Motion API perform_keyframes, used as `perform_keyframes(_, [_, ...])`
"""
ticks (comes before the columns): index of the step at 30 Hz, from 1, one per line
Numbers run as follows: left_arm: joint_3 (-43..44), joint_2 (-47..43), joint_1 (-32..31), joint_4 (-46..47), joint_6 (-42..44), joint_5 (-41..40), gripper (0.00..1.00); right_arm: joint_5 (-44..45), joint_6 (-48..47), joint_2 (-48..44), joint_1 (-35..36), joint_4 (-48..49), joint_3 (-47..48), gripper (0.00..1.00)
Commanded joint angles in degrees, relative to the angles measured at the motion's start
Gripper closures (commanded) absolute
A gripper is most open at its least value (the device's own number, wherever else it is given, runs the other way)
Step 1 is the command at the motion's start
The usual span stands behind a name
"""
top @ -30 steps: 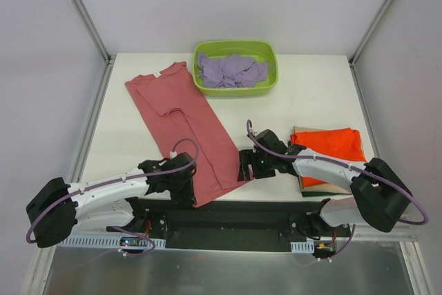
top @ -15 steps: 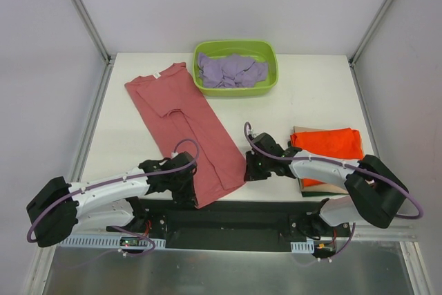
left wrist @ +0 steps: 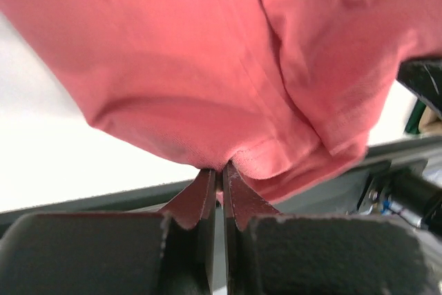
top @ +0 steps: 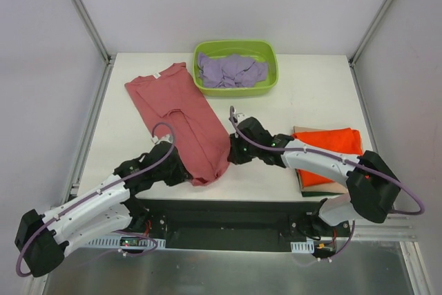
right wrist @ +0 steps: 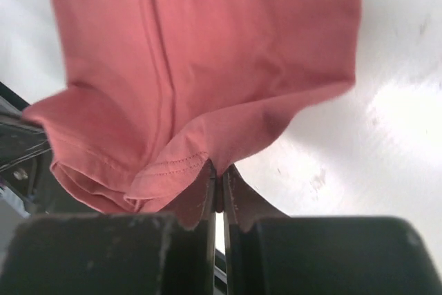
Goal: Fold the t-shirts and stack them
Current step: Grab the bottom of the folded rectangular tshirt with both arms, then fold the folded rectangular tshirt in 1/3 of the way
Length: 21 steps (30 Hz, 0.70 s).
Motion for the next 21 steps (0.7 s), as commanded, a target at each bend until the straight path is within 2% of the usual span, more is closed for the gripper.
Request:
perform_keyframes(1, [3.5, -0.3, 7.1, 0.3, 6.3, -3.0, 1.00, 0.5, -4.0, 3.9, 0.2, 2.1, 9.7, 0.97])
perform_keyframes(5, [5.7, 1.0, 15.3, 0.2, 9.3, -3.8, 1.00, 2.4, -7.1, 9.4, 0.0, 1.6, 18.2, 0.97])
perform_keyframes(12, [10.1, 4.1, 24.6, 0.8, 12.5, -10.0, 1.00, 7.6, -11.9, 20.2, -1.2, -0.7, 33.5, 0.97])
perform_keyframes(21, [13.4, 13.0, 36.4, 9.1, 16.7, -5.7, 1.00, 6.3, -15.2, 32.3, -3.7, 0.7, 47.8, 0.98])
